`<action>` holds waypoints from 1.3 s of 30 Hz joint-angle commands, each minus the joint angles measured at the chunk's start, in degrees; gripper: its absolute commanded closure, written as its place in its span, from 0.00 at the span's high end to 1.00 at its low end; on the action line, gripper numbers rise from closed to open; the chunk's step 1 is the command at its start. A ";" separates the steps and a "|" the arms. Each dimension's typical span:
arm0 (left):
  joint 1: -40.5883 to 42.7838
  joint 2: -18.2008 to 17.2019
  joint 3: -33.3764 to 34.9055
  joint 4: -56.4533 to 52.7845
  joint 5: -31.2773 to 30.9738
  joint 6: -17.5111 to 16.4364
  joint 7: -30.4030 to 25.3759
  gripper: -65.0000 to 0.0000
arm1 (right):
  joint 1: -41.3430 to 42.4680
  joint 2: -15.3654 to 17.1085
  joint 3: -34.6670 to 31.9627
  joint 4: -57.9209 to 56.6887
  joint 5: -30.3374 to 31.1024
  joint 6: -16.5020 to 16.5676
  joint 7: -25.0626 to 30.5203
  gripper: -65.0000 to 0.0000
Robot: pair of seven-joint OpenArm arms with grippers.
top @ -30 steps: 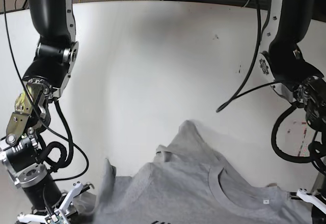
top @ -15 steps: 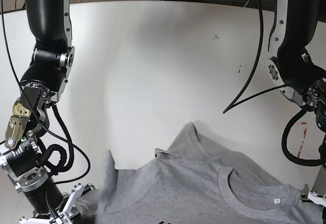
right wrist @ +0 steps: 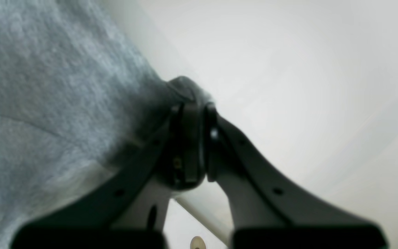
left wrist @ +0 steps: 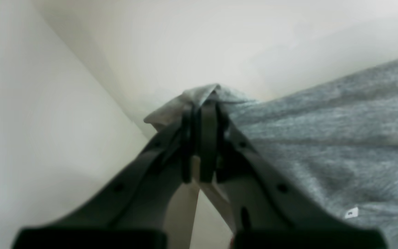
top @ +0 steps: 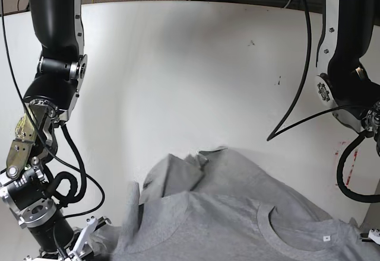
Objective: Fold the T-shirt properly
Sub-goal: 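Pull the grippers apart and lift the shirt, stretching it between them, then swing the stretched shirt forward and lay it flat on the table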
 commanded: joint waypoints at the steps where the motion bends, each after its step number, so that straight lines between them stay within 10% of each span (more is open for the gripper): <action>1: -4.42 -0.97 -0.20 -0.98 0.83 0.65 -1.44 0.00 | 3.97 2.16 0.30 -0.45 -1.13 -1.09 0.37 0.05; 19: -6.35 -1.85 -0.20 -3.35 0.65 -1.28 1.63 0.00 | 3.88 2.86 1.09 -2.03 -0.69 0.54 -2.70 0.05; 39: 29.17 -0.36 -3.81 4.12 0.65 -5.19 2.16 0.00 | -30.93 -4.70 9.18 11.51 -0.60 0.54 -2.79 0.05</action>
